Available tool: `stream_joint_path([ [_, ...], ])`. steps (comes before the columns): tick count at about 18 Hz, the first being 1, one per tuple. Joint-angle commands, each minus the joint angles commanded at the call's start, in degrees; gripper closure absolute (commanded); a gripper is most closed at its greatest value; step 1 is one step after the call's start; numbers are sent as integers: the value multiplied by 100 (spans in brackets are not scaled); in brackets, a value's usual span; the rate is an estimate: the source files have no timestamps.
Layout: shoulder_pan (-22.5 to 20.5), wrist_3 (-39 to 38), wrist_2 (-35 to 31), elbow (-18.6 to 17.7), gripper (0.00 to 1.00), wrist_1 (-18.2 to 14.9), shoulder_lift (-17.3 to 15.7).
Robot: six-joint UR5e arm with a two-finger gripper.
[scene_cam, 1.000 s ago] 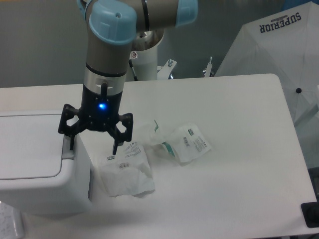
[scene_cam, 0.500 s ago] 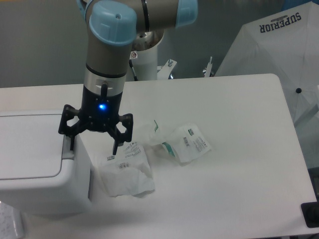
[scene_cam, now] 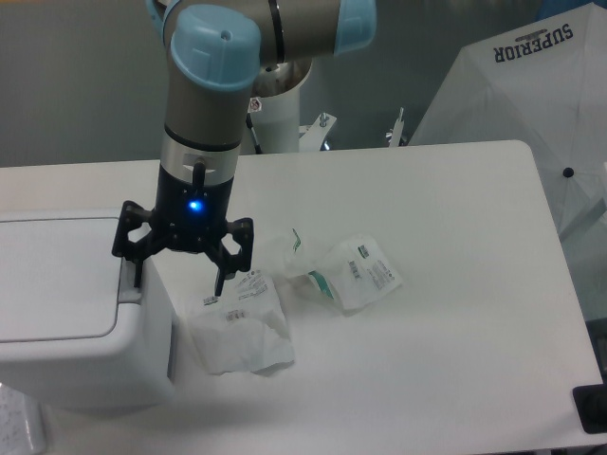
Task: Open the trash can
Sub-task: 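Push the lid edge with the gripper to swing the lid open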
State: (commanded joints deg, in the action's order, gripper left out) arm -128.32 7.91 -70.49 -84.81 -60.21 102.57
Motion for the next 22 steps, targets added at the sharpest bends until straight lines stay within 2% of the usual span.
stream_joint_path([
  [13, -9, 0, 0, 9, 0, 79, 35],
  [18, -17, 44, 9, 123, 0, 526, -9],
  [22, -158, 36, -9, 254, 0, 659, -35],
])
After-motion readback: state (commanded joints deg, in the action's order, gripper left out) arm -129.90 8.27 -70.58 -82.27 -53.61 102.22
